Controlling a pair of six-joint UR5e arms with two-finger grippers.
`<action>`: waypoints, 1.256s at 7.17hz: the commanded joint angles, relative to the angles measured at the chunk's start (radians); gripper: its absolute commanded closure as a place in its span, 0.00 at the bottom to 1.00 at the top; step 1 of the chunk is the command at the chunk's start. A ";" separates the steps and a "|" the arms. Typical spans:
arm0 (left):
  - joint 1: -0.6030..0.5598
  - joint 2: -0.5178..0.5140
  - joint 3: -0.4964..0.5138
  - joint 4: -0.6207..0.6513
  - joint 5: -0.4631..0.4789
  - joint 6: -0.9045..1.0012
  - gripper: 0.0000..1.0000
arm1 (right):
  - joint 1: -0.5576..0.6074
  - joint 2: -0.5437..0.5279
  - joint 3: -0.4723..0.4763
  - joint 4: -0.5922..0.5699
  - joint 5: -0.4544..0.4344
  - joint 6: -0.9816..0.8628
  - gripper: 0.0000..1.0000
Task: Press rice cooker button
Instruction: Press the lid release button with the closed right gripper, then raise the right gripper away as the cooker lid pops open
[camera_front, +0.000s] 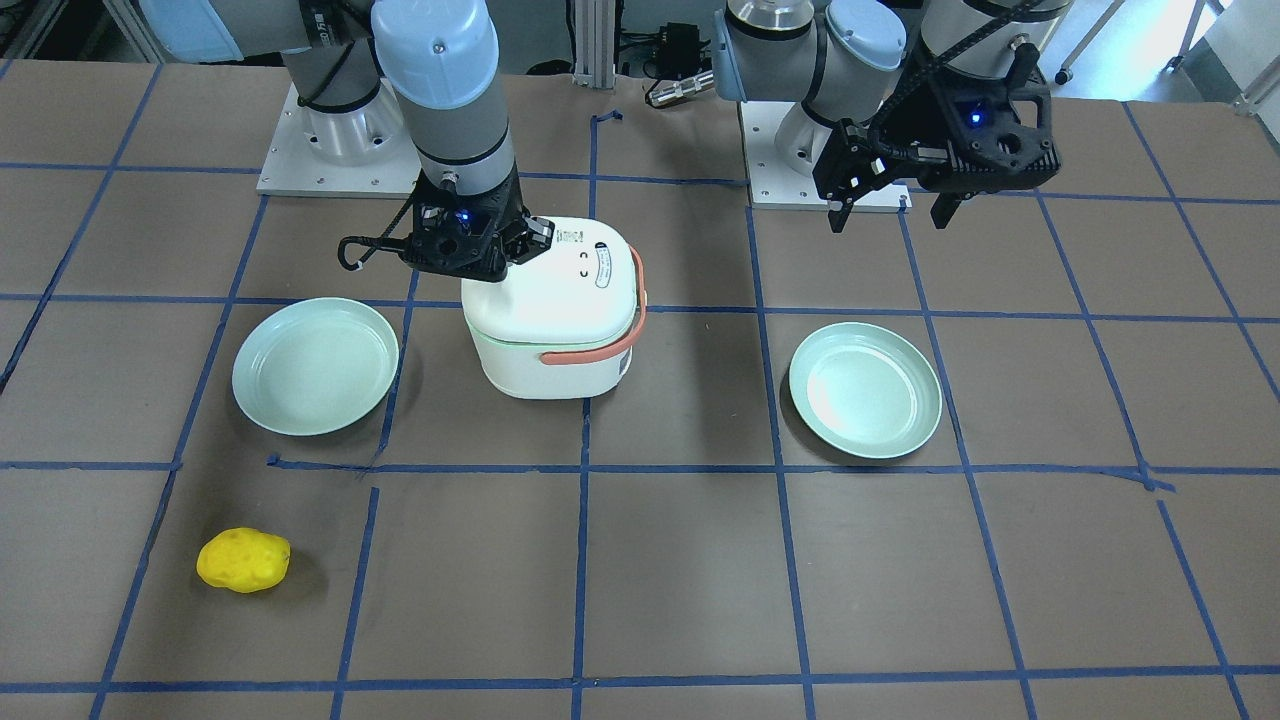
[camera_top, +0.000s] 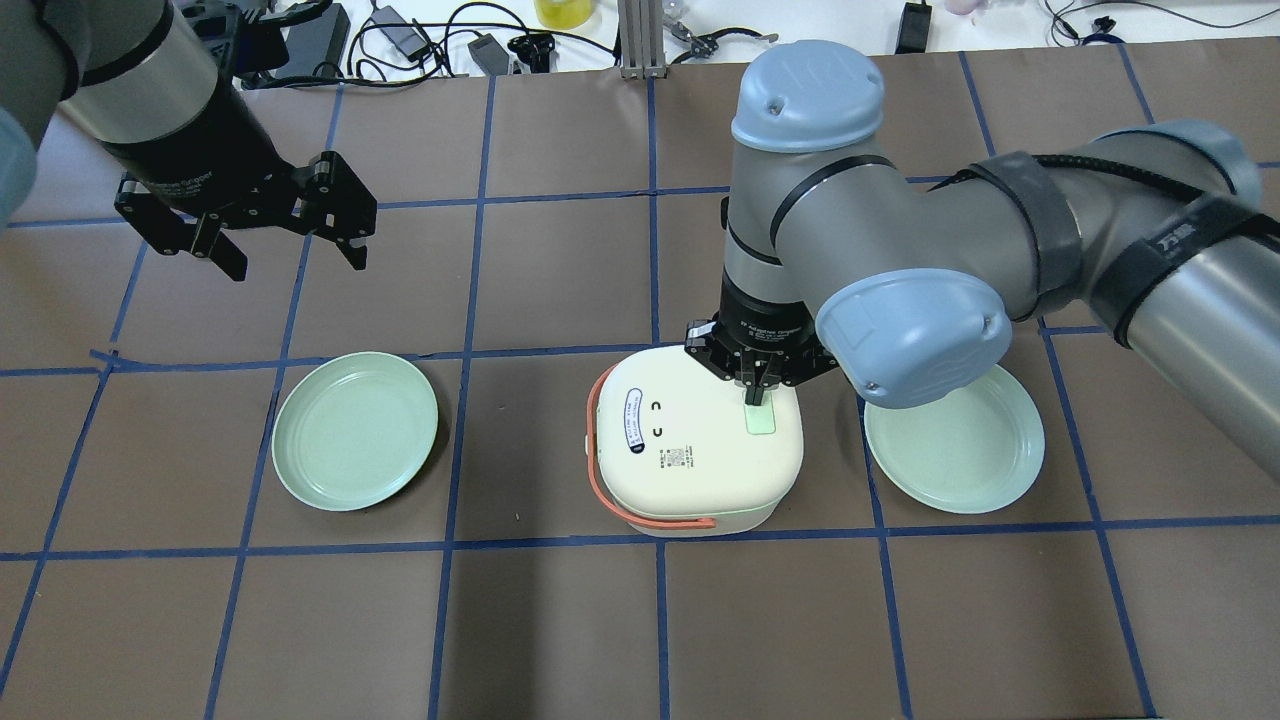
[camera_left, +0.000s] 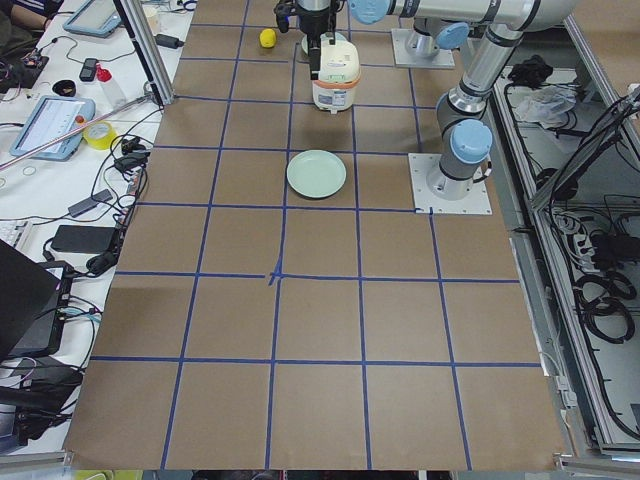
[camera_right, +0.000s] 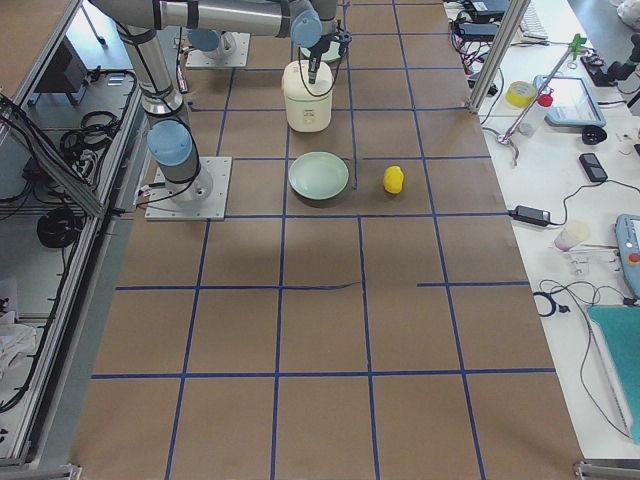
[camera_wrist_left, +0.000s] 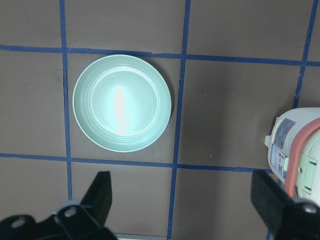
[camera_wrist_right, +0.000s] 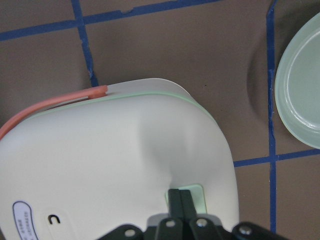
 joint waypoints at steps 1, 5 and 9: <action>0.000 0.000 0.000 0.000 0.000 0.000 0.00 | -0.031 -0.009 -0.137 0.015 -0.057 -0.006 0.00; 0.000 0.000 0.000 0.000 0.000 0.000 0.00 | -0.294 -0.010 -0.349 0.148 -0.061 -0.249 0.00; 0.000 0.000 0.000 0.000 0.000 0.000 0.00 | -0.326 -0.010 -0.360 0.149 -0.061 -0.294 0.00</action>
